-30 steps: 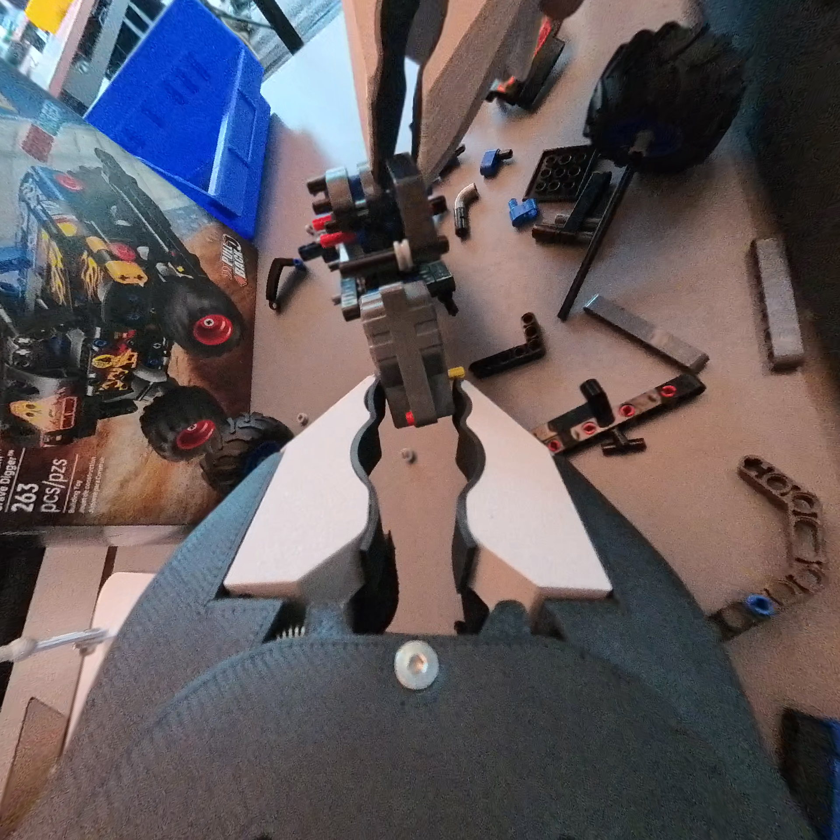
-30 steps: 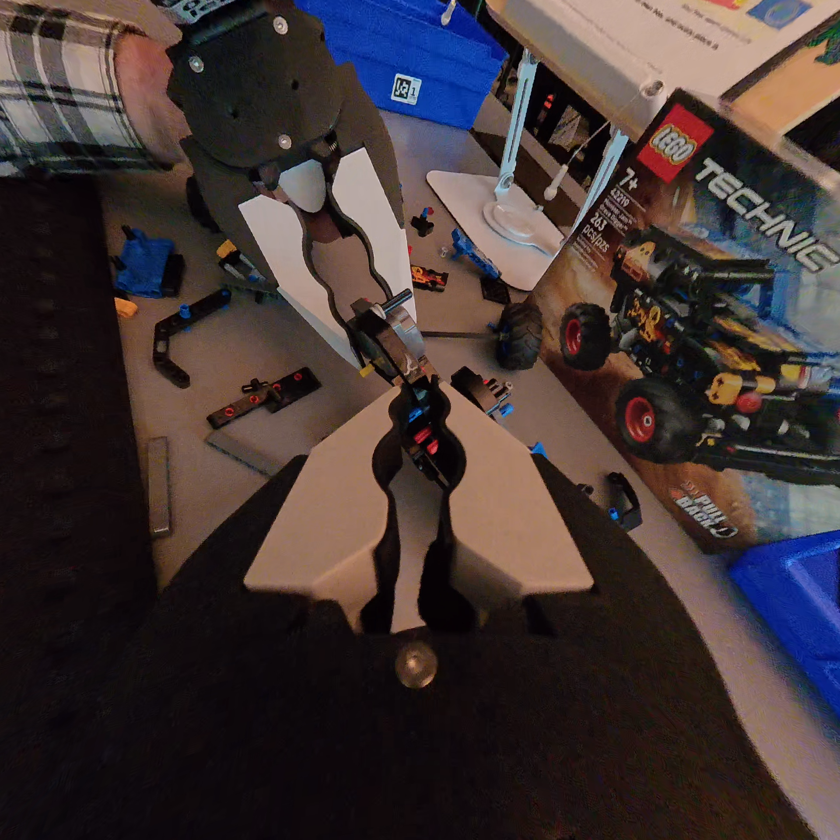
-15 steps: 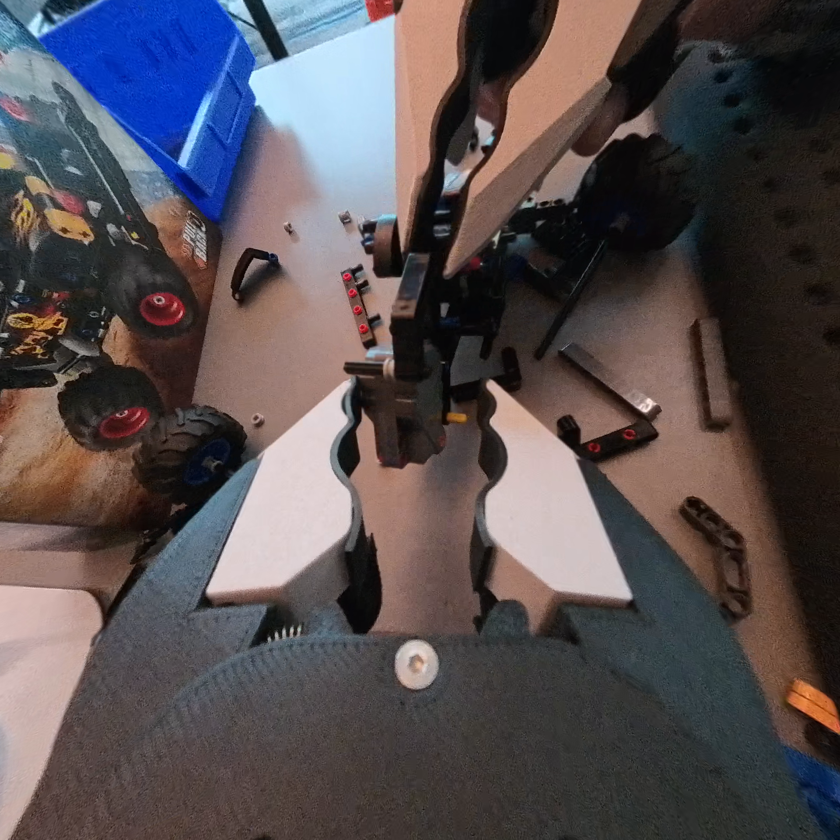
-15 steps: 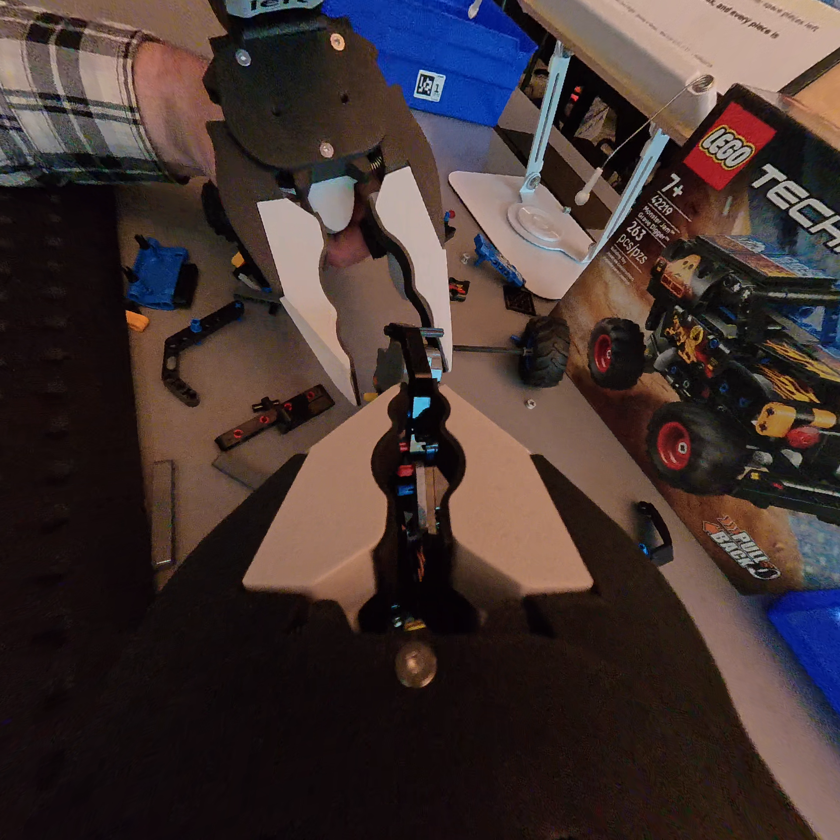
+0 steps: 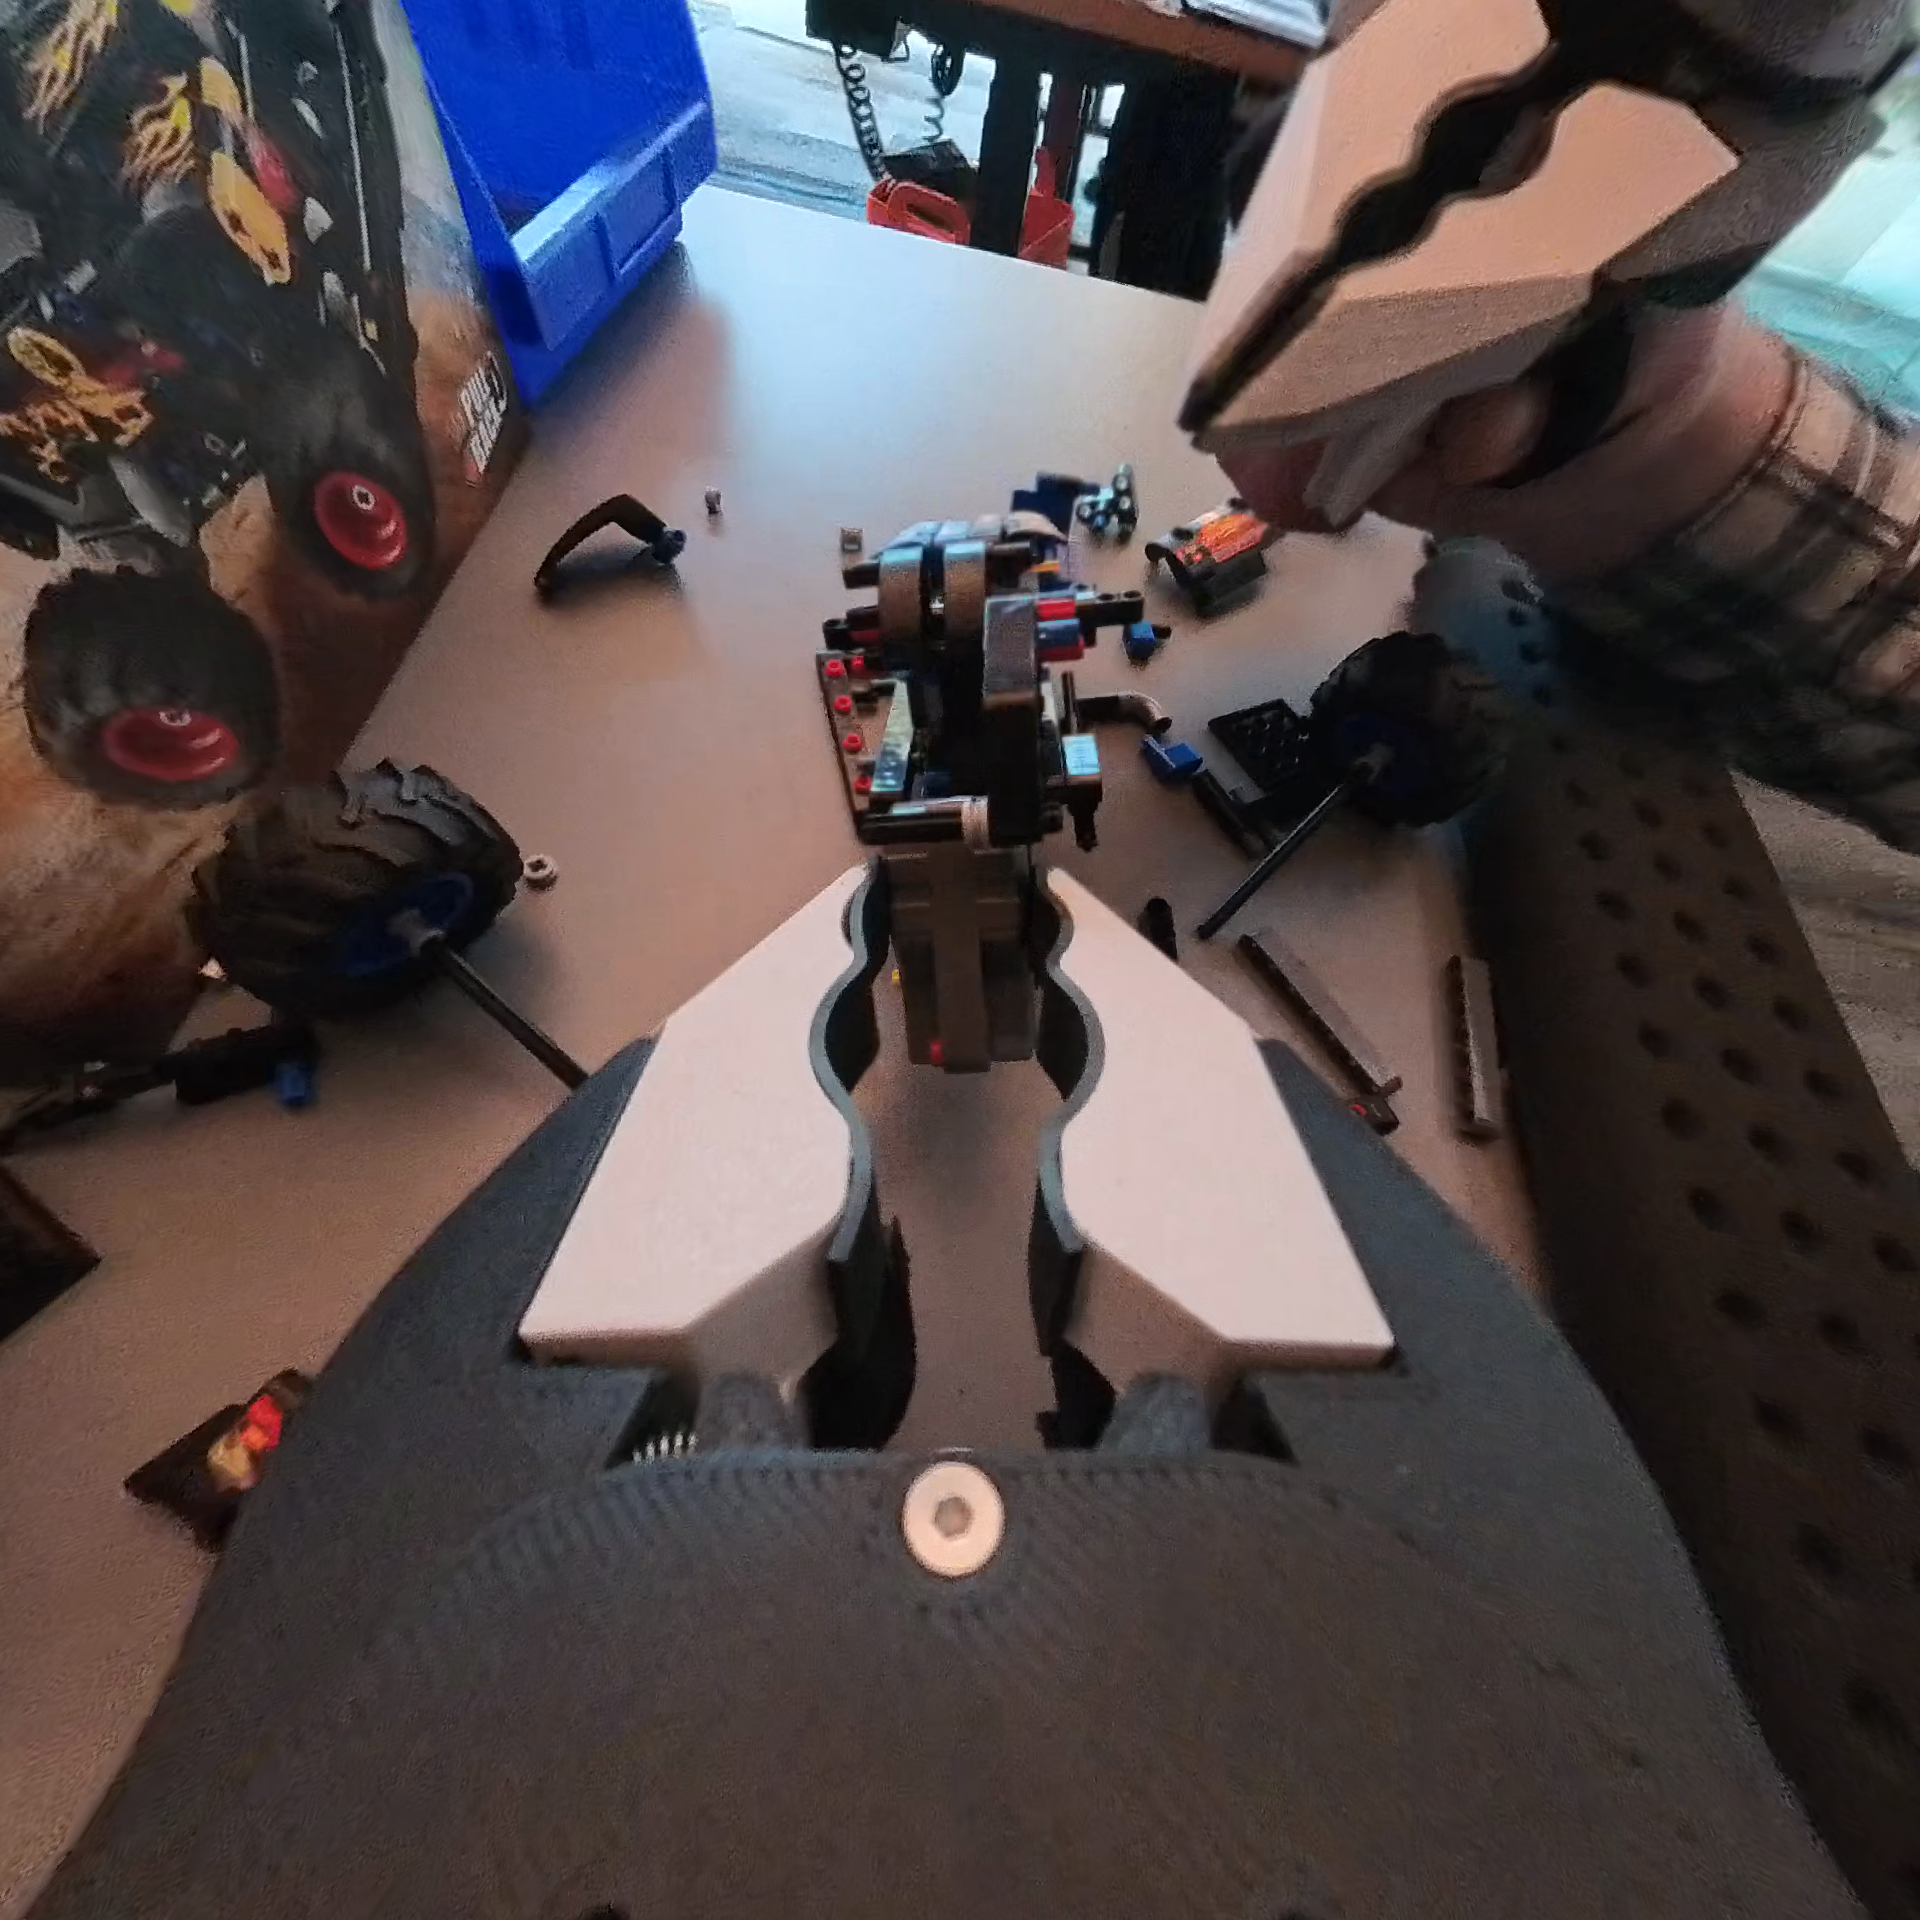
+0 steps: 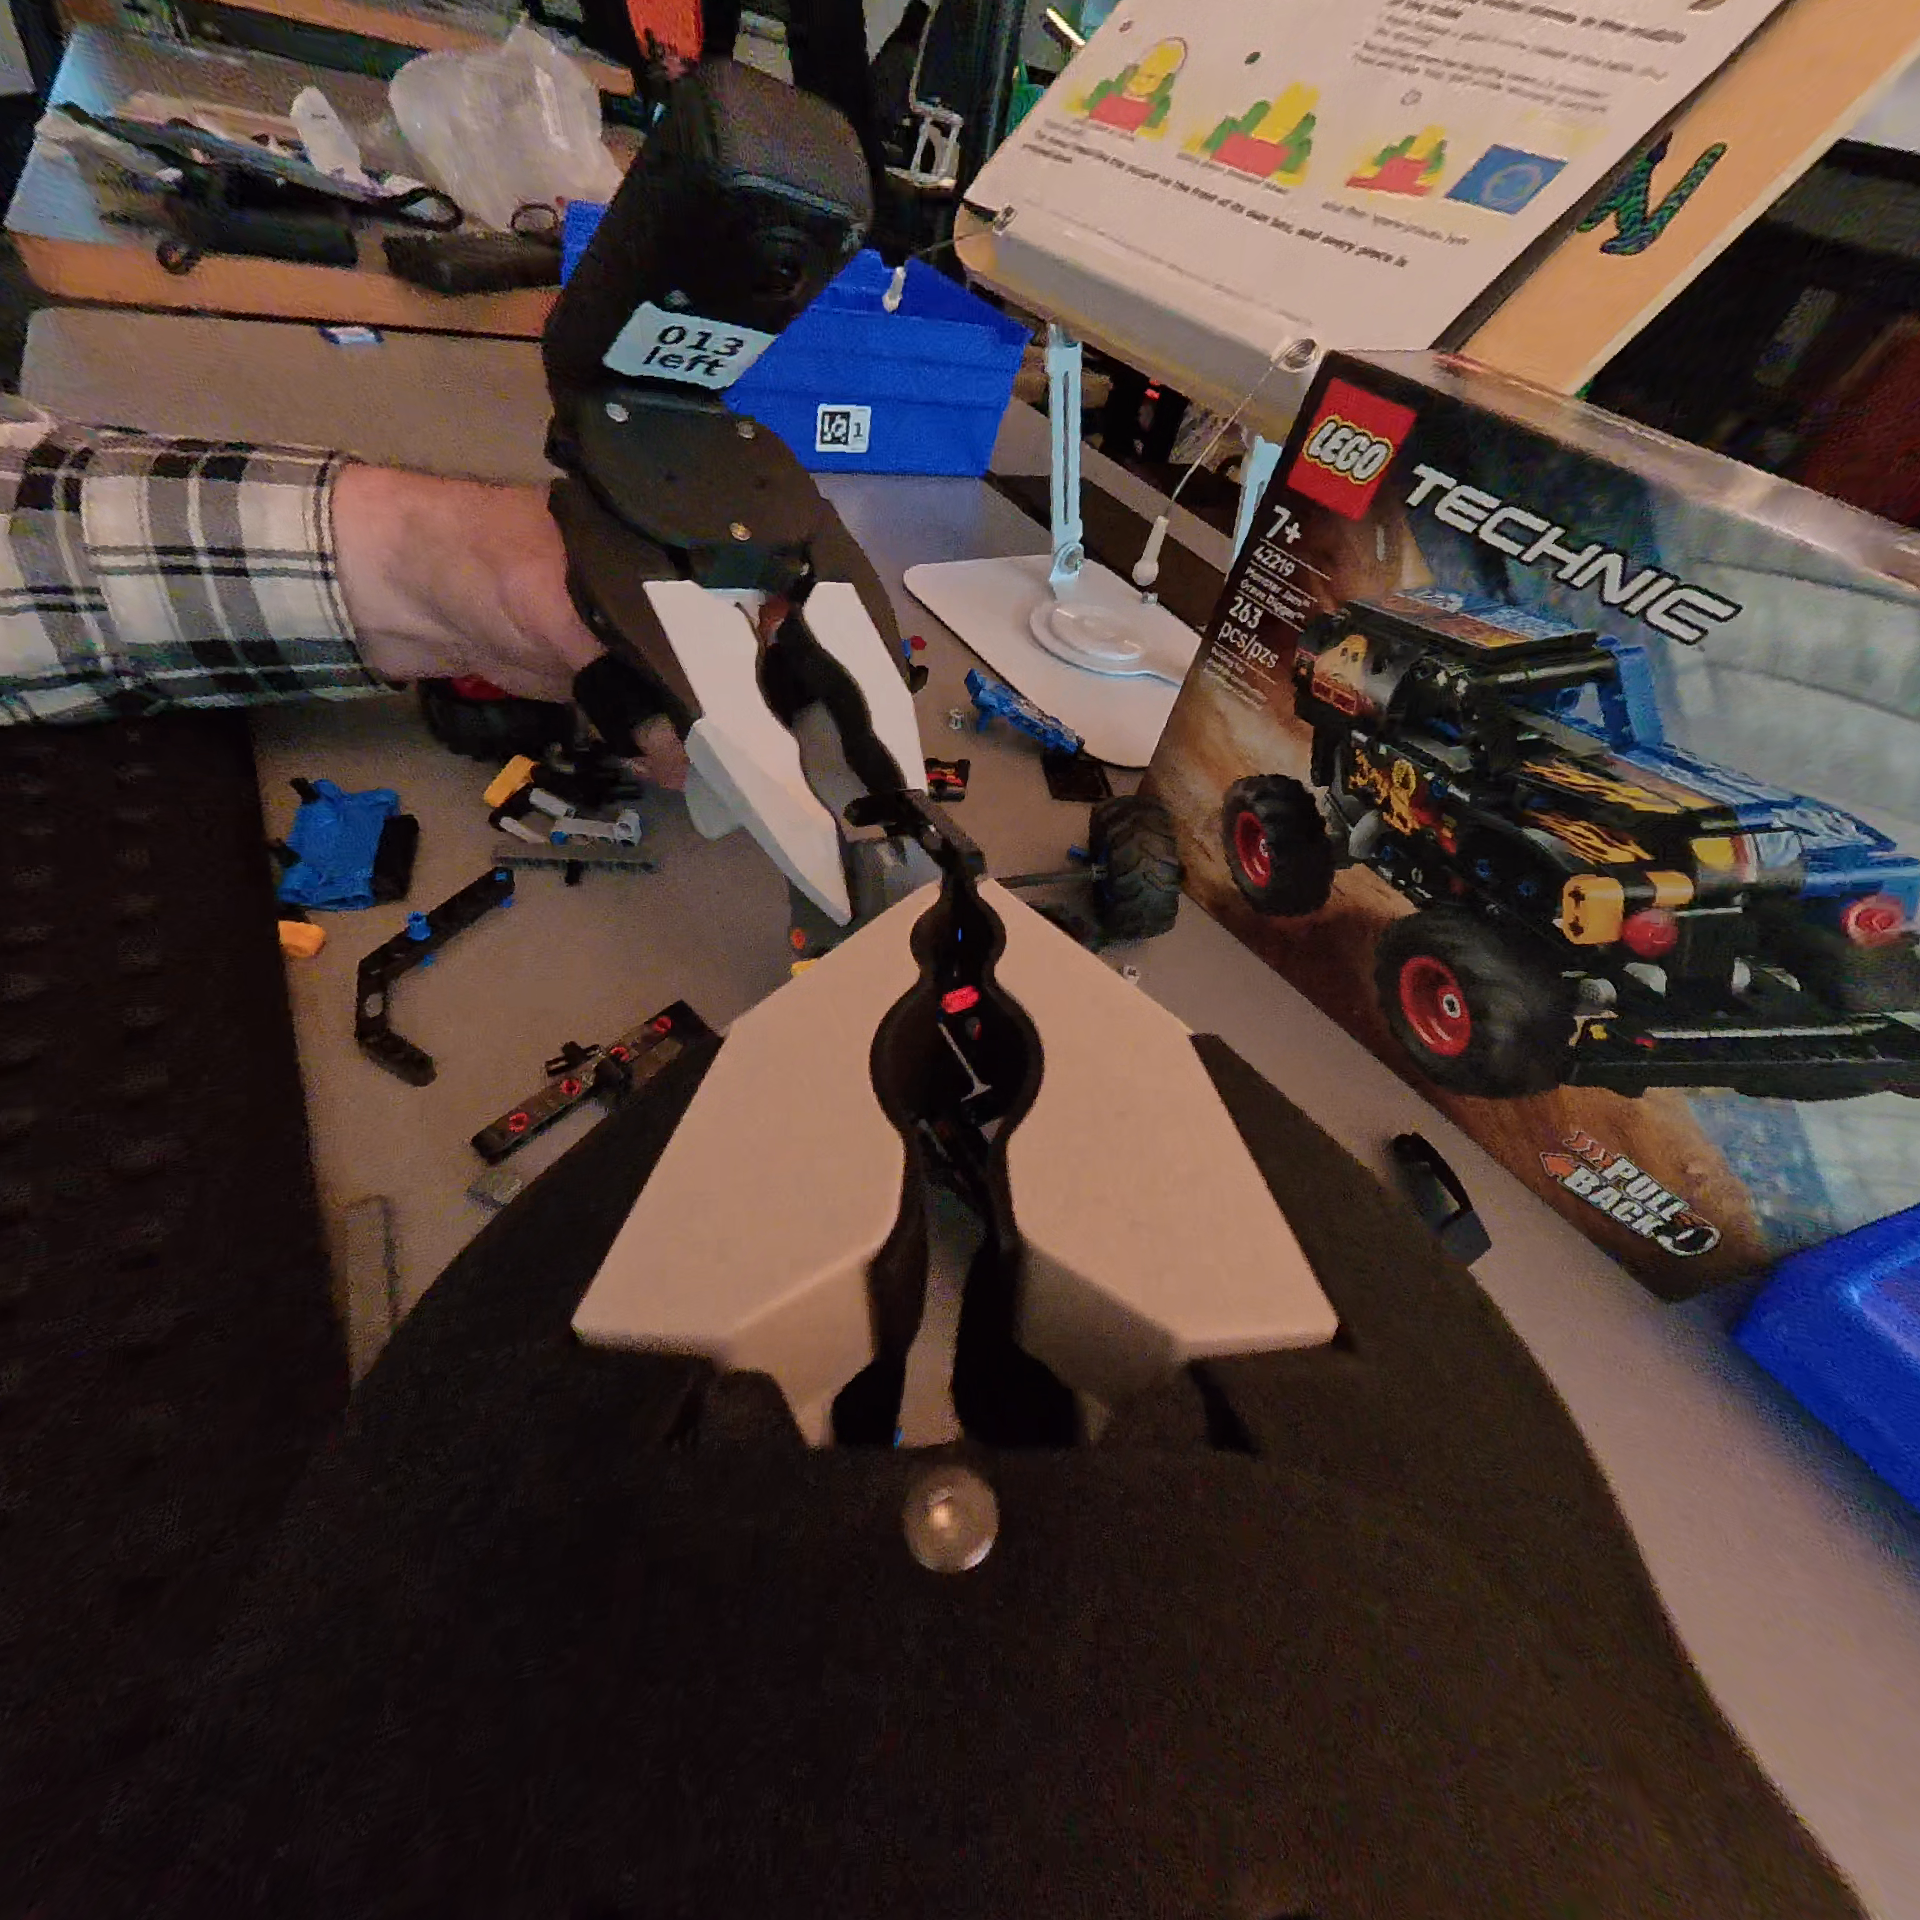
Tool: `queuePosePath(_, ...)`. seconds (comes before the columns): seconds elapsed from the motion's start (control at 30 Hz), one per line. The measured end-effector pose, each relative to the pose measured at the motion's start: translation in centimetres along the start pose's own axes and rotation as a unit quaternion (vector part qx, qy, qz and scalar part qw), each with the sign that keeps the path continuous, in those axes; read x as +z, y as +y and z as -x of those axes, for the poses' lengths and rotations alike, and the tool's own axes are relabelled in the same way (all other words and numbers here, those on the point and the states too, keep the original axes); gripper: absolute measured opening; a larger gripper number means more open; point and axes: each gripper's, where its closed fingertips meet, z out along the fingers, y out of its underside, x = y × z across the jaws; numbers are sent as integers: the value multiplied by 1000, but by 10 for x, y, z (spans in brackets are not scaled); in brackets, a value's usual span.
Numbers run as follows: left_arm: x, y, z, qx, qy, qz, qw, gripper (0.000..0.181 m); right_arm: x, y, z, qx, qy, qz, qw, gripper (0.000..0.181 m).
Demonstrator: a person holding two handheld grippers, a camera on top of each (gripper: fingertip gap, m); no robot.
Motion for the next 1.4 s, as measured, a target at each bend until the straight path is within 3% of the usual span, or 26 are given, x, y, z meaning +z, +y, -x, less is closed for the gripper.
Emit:
queuePosePath(0.1,0,-3,2,-32,1,-7,999,24,4,11,19,-52,-24,48,997,1)
queuePosePath(0.23,2,-3,5,-75,10,-14,997,24,28,31,35,-112,-19,111,987,18)
queuePosePath(0.37,4,-3,6,-89,12,-16,996,24,46,48,28,-172,15,174,970,22)
queuePosePath(0.5,10,9,11,-106,4,12,994,24,53,69,10,-185,49,228,955,13)
queuePosePath(0.6,11,9,12,-124,9,10,992,24,54,71,6,-205,53,231,950,7)
queuePosePath(1.0,7,11,4,-96,30,21,995,27,49,57,6,-127,33,170,977,6)
queuePosePath(1.1,9,19,11,-109,15,32,993,23,47,46,13,-97,14,140,985,16)
queuePosePath(1.23,15,22,10,-114,20,41,992,23,52,66,15,-93,4,196,976,37)
queuePosePath(1.4,16,27,12,-117,17,54,992,23,57,71,10,-110,26,214,970,25)
